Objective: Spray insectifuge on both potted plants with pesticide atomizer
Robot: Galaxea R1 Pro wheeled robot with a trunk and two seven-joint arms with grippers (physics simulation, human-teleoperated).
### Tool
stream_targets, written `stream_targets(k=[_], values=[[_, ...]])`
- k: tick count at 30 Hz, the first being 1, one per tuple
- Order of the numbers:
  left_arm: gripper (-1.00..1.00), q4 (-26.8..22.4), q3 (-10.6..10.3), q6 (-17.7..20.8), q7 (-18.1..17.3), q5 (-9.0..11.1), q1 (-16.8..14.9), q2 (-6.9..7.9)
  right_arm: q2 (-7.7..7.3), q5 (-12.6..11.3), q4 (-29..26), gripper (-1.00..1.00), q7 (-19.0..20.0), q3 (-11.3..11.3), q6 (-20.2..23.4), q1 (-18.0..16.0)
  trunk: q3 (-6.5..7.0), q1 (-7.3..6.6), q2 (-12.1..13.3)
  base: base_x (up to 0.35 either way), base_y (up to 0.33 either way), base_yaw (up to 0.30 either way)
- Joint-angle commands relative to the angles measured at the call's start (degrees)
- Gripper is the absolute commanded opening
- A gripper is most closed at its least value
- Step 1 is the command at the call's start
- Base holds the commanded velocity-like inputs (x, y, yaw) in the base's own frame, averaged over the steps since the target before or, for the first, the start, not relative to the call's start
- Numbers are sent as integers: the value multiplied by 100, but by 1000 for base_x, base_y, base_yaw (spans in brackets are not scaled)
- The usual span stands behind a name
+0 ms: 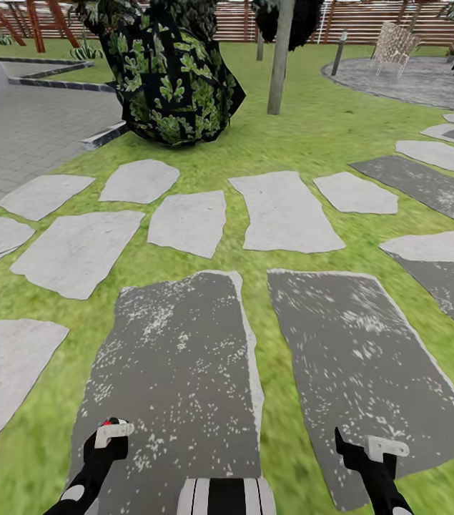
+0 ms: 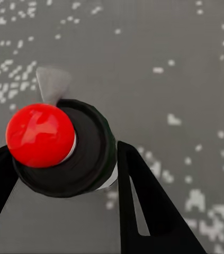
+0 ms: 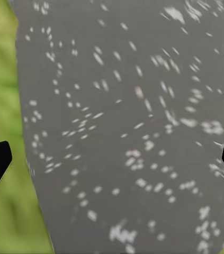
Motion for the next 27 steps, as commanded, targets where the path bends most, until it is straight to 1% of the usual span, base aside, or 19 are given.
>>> stream_targets(k=[1,13,14,17,19,22,24,27], values=[[-100,5,3,-16,-1,22,-2,-2,0,13,0,100,-1,-4,-17,-2,20,-3,0,0,0,0],[-100,8,3,-15,2,16,-2,-2,18,9,-3,100,2,-4,-73,-2,285,-34,16,0,0,0],[-100,11,8,-14,4,17,-1,5,11,22,54,100,2,-7,-155,-2,313,-37,18,0,0,-26],[-100,13,15,-14,10,15,7,14,7,22,199,100,-2,-11,-209,-2,401,-45,22,0,0,-66],[-100,13,18,-13,24,13,50,18,0,22,345,100,-6,-12,-311,-2,462,-50,25,0,0,-107],[-100,-20,20,-17,59,13,251,21,-22,22,698,100,-6,-18,-586,-2,554,-57,29,0,0,-119],[-100,-36,25,-20,68,12,412,27,-38,22,1073,100,-8,-20,-824,1,616,-63,31,0,0,-123],[-100,-51,28,-32,79,18,633,51,-54,17,1747,100,-9,-26,-1350,5,708,-70,35,0,0,-125]])
